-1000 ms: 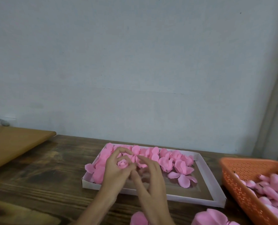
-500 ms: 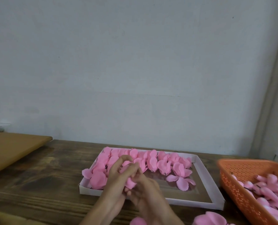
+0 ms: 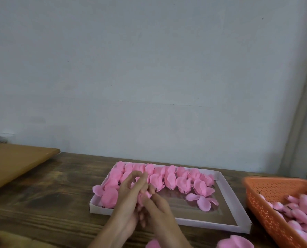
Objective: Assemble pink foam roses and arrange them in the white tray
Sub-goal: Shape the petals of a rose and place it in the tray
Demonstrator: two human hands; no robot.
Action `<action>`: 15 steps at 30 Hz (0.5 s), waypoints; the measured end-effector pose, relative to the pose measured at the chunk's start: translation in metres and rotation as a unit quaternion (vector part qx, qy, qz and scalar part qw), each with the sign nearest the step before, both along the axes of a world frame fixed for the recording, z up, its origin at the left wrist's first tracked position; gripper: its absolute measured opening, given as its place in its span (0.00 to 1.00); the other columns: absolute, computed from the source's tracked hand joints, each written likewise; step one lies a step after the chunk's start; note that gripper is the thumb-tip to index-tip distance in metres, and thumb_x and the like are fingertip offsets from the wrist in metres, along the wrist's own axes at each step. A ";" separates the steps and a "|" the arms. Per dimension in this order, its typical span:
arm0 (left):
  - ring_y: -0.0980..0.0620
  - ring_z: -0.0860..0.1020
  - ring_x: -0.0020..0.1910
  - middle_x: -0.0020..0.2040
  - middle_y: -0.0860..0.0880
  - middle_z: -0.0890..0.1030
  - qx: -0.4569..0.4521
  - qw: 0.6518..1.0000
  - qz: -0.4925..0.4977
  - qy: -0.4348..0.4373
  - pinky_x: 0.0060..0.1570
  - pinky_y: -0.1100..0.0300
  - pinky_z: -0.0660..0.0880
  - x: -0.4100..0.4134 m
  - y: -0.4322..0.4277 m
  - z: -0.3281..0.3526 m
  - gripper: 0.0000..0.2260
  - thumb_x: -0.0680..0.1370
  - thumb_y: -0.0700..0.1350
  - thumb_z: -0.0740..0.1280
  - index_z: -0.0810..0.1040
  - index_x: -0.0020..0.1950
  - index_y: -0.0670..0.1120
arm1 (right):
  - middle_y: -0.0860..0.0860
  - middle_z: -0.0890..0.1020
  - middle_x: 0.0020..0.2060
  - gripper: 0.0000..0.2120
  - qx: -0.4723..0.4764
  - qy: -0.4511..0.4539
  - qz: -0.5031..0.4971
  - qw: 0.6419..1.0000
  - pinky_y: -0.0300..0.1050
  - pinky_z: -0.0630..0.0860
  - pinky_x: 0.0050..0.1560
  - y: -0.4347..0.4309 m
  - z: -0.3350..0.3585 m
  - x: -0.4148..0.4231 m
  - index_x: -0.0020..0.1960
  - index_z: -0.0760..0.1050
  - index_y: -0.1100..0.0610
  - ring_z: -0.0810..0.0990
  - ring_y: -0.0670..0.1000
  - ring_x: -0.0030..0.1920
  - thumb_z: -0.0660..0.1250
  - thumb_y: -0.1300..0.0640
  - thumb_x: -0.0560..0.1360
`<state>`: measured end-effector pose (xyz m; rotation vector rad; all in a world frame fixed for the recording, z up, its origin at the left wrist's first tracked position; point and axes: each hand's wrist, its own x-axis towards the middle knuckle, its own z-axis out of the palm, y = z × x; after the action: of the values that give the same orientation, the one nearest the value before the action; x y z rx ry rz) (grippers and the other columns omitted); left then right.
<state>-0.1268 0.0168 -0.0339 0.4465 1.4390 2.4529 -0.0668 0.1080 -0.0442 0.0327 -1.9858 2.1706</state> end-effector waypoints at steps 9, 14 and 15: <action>0.47 0.72 0.27 0.31 0.43 0.62 0.053 0.997 0.049 -0.002 0.27 0.58 0.74 -0.003 0.003 -0.001 0.17 0.71 0.54 0.78 0.72 0.38 0.47 | 0.41 0.80 0.35 0.15 0.268 0.017 -0.151 0.951 0.38 0.71 0.39 0.008 -0.005 0.009 0.41 0.74 0.46 0.77 0.42 0.37 0.62 0.38 0.81; 0.48 0.64 0.26 0.30 0.45 0.65 0.094 0.986 0.092 -0.106 0.30 0.57 0.65 -0.015 -0.003 0.000 0.20 0.76 0.59 0.73 0.75 0.35 0.46 | 0.45 0.81 0.38 0.08 0.283 0.173 -0.193 0.923 0.41 0.77 0.37 0.001 -0.014 0.006 0.44 0.77 0.49 0.80 0.47 0.36 0.76 0.53 0.73; 0.48 0.64 0.25 0.30 0.45 0.67 0.106 0.983 0.100 -0.112 0.31 0.58 0.64 -0.017 -0.004 0.000 0.19 0.78 0.61 0.71 0.78 0.36 0.47 | 0.44 0.82 0.38 0.07 0.292 0.195 -0.192 0.916 0.42 0.78 0.36 0.000 -0.014 0.005 0.45 0.78 0.49 0.80 0.47 0.35 0.76 0.55 0.72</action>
<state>-0.1436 0.0132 -0.0343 0.0629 1.1894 2.7243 -0.0614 0.1078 -0.0577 0.1383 -2.0945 1.1741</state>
